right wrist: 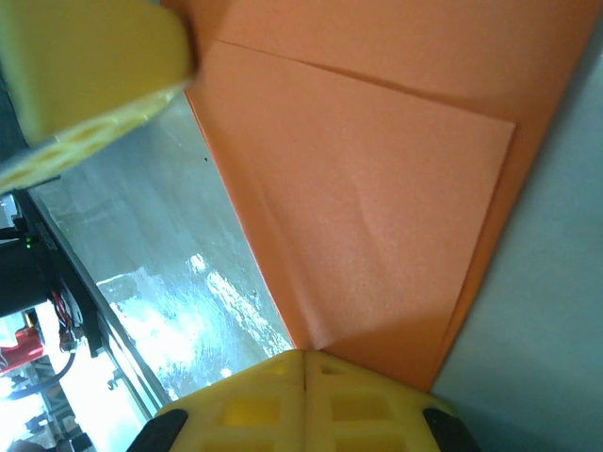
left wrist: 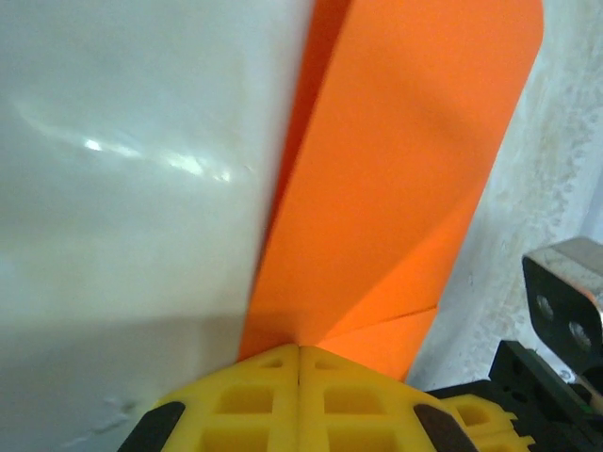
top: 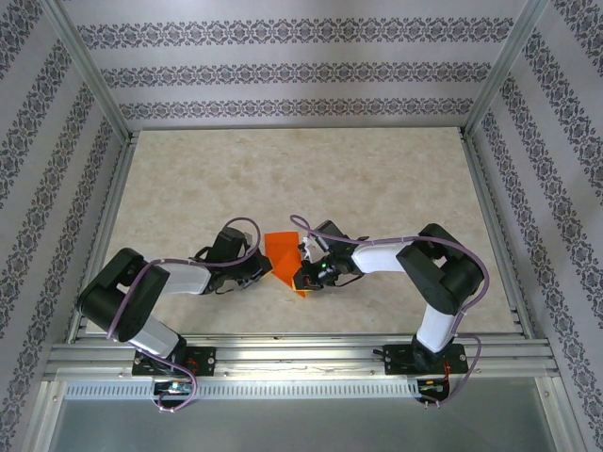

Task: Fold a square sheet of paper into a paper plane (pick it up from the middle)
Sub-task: Third fold the triangle at the center of the table.

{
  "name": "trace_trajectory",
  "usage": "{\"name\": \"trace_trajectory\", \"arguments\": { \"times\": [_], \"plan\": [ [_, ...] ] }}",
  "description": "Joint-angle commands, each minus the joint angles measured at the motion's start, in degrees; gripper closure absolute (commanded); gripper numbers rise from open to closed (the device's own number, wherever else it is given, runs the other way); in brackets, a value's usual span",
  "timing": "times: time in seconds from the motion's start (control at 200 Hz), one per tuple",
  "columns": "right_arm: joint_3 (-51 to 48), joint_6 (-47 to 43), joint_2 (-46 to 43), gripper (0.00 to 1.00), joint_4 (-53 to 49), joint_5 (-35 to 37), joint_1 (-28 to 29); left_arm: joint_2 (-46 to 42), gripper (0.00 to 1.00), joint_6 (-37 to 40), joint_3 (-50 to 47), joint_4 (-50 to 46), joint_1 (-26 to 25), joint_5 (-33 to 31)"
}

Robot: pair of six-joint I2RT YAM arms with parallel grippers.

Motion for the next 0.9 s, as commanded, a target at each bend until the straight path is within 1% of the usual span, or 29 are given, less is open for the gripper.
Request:
{"name": "trace_trajectory", "arguments": {
  "times": [0.0,0.08,0.225,0.32,0.44,0.55,0.724,0.839,0.894],
  "plan": [
    [-1.8,-1.5,1.7,1.00,-7.7,4.2,-0.8,-0.7,0.95,4.2,-0.9,-9.5,4.5,-4.5],
    [-1.8,-1.5,1.6,1.00,-7.6,4.0,-0.7,-1.8,0.96,5.6,0.0,-11.2,5.8,-3.3],
    [-1.4,-2.4,1.4,1.00,-8.4,3.3,-0.9,-6.4,0.95,8.1,3.7,-18.2,5.7,-4.0],
    [-0.9,-3.4,1.1,1.00,-9.5,3.3,-1.1,-10.6,0.95,7.5,4.2,-18.5,5.0,-3.3],
    [0.5,-6.6,0.9,1.00,-13.1,3.1,-1.6,-14.0,0.92,7.0,4.5,-16.6,2.0,-2.8],
    [1.4,-8.6,0.8,1.00,-15.2,2.8,-1.9,-12.0,0.92,6.4,5.4,-12.9,-1.4,-1.1],
    [2.5,-9.6,1.4,1.00,-16.3,2.4,-2.0,-4.4,0.93,5.1,6.7,-6.2,-6.5,0.1],
    [2.6,-9.4,1.0,1.00,-16.3,2.4,-2.0,0.0,0.94,4.0,6.2,-2.2,-7.4,0.0],
    [2.6,-9.3,0.8,1.00,-16.4,2.5,-2.0,1.1,0.94,4.3,6.0,-1.9,-7.3,-1.3]
  ]
}}
